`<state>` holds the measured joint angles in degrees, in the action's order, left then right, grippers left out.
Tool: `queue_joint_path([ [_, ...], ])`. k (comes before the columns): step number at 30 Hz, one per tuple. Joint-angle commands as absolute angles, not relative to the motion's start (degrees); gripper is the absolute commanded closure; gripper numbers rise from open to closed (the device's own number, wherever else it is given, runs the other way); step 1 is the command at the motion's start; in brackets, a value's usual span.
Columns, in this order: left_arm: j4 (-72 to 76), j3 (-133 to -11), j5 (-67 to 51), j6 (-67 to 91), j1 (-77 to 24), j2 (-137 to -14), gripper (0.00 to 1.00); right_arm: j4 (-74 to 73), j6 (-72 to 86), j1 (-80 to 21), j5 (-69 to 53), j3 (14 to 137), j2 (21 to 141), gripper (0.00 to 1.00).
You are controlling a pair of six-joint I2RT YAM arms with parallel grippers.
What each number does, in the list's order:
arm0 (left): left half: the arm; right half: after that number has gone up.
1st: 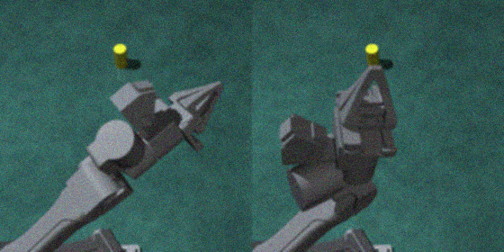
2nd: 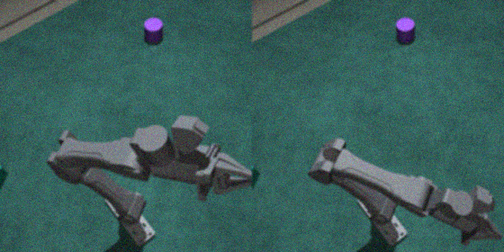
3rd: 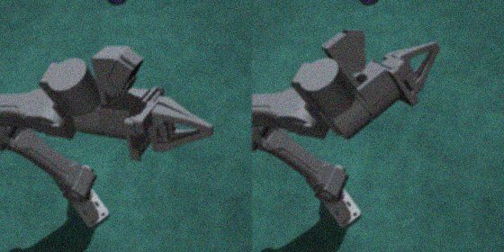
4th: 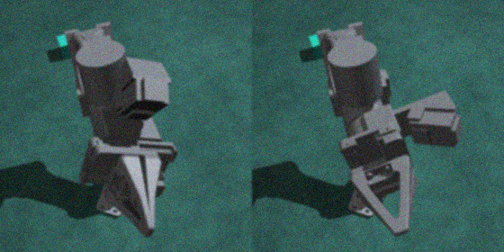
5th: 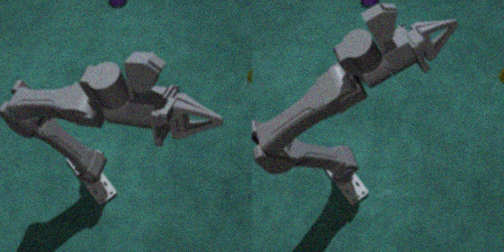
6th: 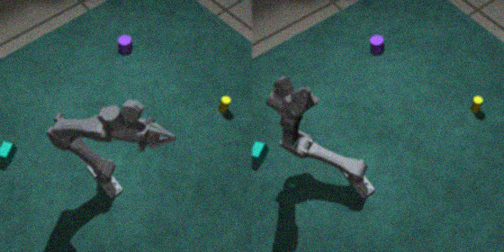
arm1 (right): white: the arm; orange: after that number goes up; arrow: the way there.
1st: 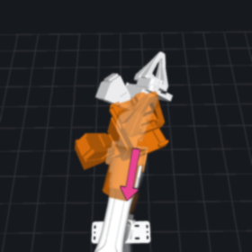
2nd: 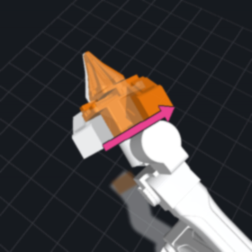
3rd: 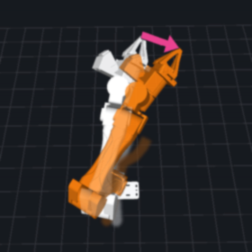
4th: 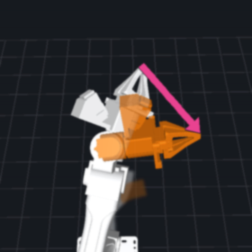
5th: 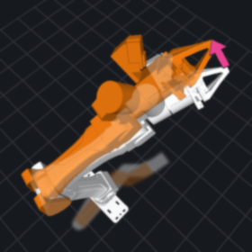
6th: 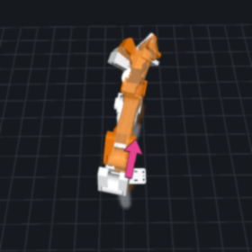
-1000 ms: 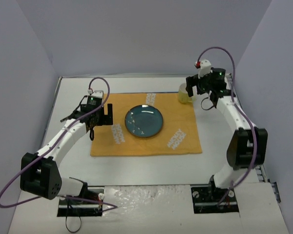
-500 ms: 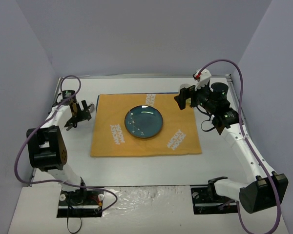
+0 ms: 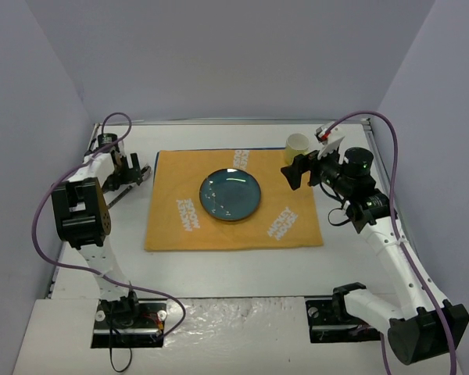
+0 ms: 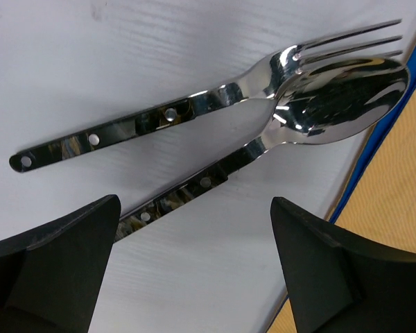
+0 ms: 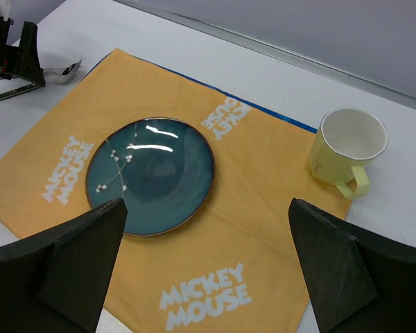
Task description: Set the dinner table for one person
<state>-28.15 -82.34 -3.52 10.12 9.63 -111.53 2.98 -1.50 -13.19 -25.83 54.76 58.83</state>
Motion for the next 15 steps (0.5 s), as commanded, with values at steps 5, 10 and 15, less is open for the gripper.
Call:
queue_joint_path([
  [5, -30.2, -81.6, -8.2, 9.3, 10.1, -110.5, 0.25, 7.0, -1.5, -13.4, -26.5, 54.3, 58.4, 0.00],
  [10, -29.8, -78.7, -9.8, 10.8, 10.0, -110.4, 0.34, 7.0, -1.5, -13.4, -26.7, 54.6, 59.6, 0.00],
  [15, -30.2, -77.8, -10.9, 12.3, 8.7, -109.6, 0.50, 7.1, -1.4, -13.5, -26.9, 55.0, 60.7, 0.00],
])
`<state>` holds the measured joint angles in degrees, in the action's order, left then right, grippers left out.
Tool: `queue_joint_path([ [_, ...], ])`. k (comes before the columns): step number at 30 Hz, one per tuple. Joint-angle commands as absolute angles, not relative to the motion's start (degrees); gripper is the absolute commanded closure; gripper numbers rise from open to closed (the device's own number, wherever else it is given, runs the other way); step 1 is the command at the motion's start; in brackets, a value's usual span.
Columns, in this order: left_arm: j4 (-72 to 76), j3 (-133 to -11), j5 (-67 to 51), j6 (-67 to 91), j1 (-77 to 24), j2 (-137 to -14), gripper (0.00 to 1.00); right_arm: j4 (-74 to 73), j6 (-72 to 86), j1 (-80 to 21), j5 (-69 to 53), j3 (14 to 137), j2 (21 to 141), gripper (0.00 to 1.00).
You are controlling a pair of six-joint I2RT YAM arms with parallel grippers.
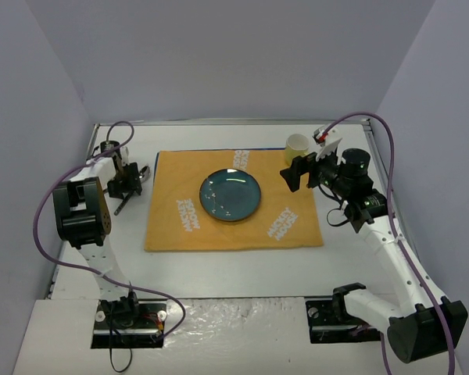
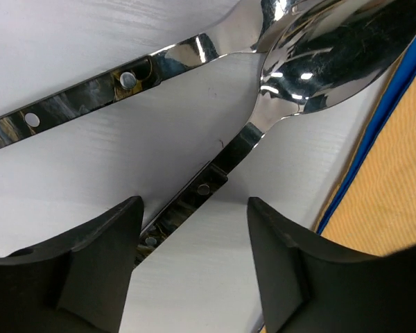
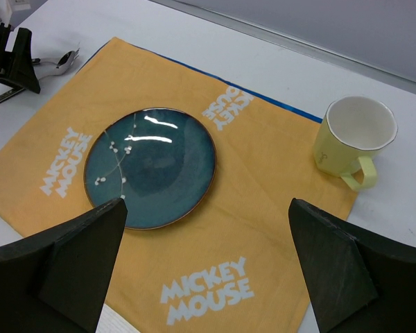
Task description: Set the dinner table for one person
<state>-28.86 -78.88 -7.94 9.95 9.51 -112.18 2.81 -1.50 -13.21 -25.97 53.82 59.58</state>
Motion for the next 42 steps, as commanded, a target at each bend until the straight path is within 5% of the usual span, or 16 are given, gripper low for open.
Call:
queue_joint_path([
  [1, -30.4, -77.7, -11.0, 12.8, 8.4, -109.3, 0.55, 7.0, -1.3, -13.5, -27.0, 55.1, 60.9, 0.00],
  [8, -30.1, -77.3, -9.4, 16.1, 5.6, -108.1, 0.71, 7.1, -1.2, -13.8, -27.0, 55.3, 61.4, 0.00],
  [12, -29.8, -78.9, -8.3, 17.3, 5.6, -109.4, 0.60, 7.0, -1.2, -13.8, -26.8, 54.9, 61.2, 0.00],
  [25, -27.9, -87.8, -8.4, 17.1, 5.8, -116.8, 0.58, 6.8, -0.7, -13.8, -26.5, 54.8, 60.8, 0.00],
  [42, -28.0, -88.2, -8.3, 19.0, 5.6, -118.8, 0.78, 6.4, 0.0, -14.4, -26.4, 56.0, 62.9, 0.00],
])
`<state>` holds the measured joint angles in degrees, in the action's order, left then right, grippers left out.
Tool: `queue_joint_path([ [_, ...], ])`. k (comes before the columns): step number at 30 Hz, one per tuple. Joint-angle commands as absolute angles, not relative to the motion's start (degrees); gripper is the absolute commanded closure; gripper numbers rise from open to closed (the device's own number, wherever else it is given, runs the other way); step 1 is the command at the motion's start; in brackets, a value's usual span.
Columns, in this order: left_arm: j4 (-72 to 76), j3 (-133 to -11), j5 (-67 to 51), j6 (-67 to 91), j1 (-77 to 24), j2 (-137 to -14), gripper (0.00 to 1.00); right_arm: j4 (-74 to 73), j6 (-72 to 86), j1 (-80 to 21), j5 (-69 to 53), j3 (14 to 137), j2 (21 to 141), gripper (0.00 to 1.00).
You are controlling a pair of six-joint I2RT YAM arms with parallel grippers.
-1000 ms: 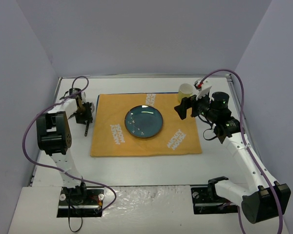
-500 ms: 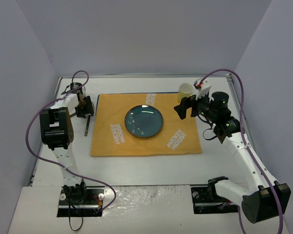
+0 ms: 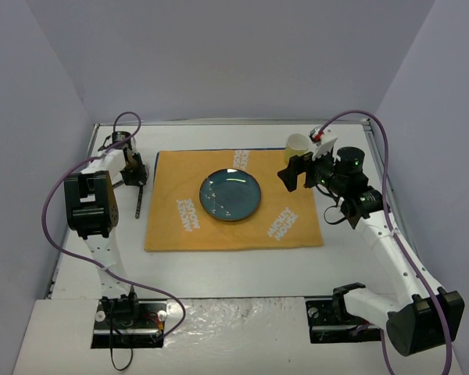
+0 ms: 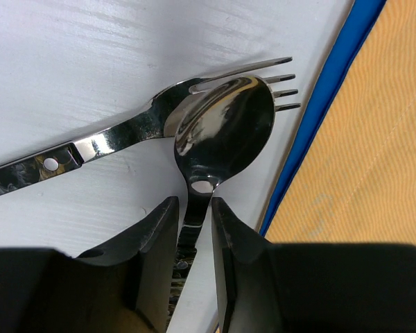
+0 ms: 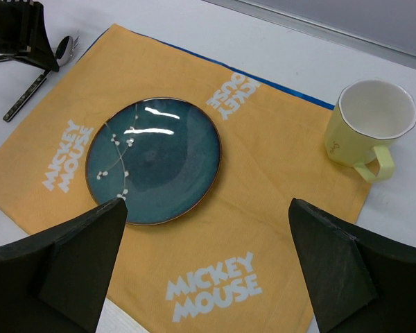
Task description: Set the dinner table for one person
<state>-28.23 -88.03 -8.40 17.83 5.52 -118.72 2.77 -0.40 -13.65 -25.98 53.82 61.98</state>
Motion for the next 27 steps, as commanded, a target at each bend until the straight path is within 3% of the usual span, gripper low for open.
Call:
queue_joint_path([
  [1, -27.9, -88.3, -8.4, 19.0, 5.7, -118.8, 0.78, 6.5, 0.0, -14.5, -26.3, 56.2, 63.1, 0.00],
  [8, -27.3, -88.6, -9.4, 19.3, 5.7, -119.5, 0.82, 6.4, 1.5, -15.3, -25.5, 56.4, 63.6, 0.00],
  [11, -27.5, -88.2, -9.4, 19.4, 5.7, -119.2, 0.98, 6.4, 1.8, -15.7, -25.2, 56.2, 63.7, 0.00],
  [12, -27.7, -88.2, -9.4, 19.5, 5.7, -118.9, 0.99, 6.5, 1.9, -15.8, -25.2, 56.2, 63.8, 0.00],
  [27, -38.2, -92.7, -7.6, 28.8, 4.5, -103.2, 1.00, 7.9, 3.9, -28.2, -19.6, 60.8, 70.7, 0.00],
])
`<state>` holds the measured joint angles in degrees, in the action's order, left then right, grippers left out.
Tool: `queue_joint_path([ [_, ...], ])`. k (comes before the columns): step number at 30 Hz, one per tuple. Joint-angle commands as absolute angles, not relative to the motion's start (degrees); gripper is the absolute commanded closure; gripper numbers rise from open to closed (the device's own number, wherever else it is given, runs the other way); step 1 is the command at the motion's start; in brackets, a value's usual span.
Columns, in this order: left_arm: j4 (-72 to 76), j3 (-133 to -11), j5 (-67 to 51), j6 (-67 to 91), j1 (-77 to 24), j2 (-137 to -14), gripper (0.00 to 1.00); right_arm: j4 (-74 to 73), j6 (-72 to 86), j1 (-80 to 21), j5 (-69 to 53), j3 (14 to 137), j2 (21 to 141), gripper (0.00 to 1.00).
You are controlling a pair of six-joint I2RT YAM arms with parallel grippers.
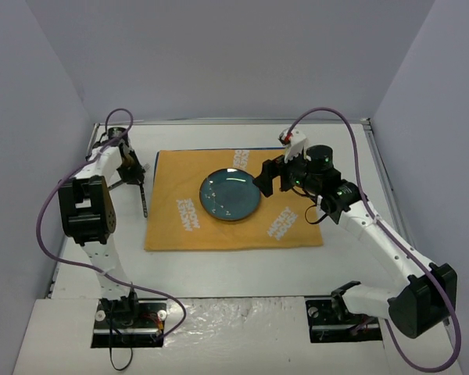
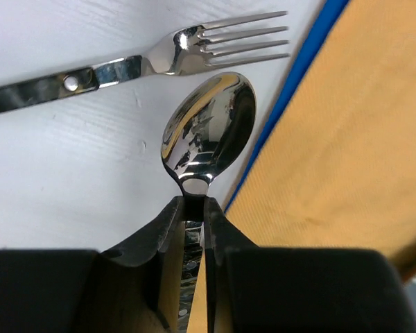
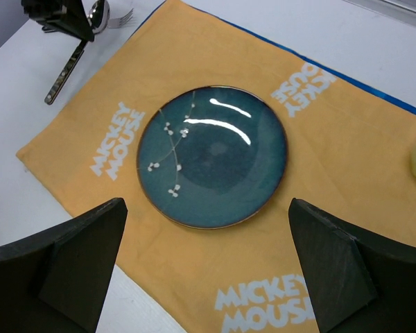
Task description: Set the dinner table for one person
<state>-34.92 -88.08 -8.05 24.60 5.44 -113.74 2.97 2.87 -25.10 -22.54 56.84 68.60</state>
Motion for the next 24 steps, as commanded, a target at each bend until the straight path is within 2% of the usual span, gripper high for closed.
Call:
queue_joint_path([
  [1, -38.4, -92.6, -7.9, 30.2, 3.9, -102.2, 1.00, 8.1, 4.1, -29.5, -18.9, 61.3, 71.3, 0.00],
  [12, -35.0, -89.8, -10.4, 45.0, -8.4, -94.5, 1.00, 9.9, 7.9, -46.0, -5.2, 70.3, 83.9, 0.00],
  [15, -33.7, -89.8, -10.5, 46.5, -11.7, -94.1, 1.00, 10.4, 10.5, -47.6, -1.7, 72.2, 86.3, 0.01],
  [19, -31.8, -89.5, -10.1, 48.1, -16.1, -94.4, 1.00, 10.5, 10.6, -47.4, 3.4, 69.9, 84.1, 0.01],
  [24, -29.4, -91.1, -7.6, 50.0, -23.8, -97.0, 1.00, 6.9, 11.4, -45.3, 10.9, 63.7, 73.0, 0.00],
])
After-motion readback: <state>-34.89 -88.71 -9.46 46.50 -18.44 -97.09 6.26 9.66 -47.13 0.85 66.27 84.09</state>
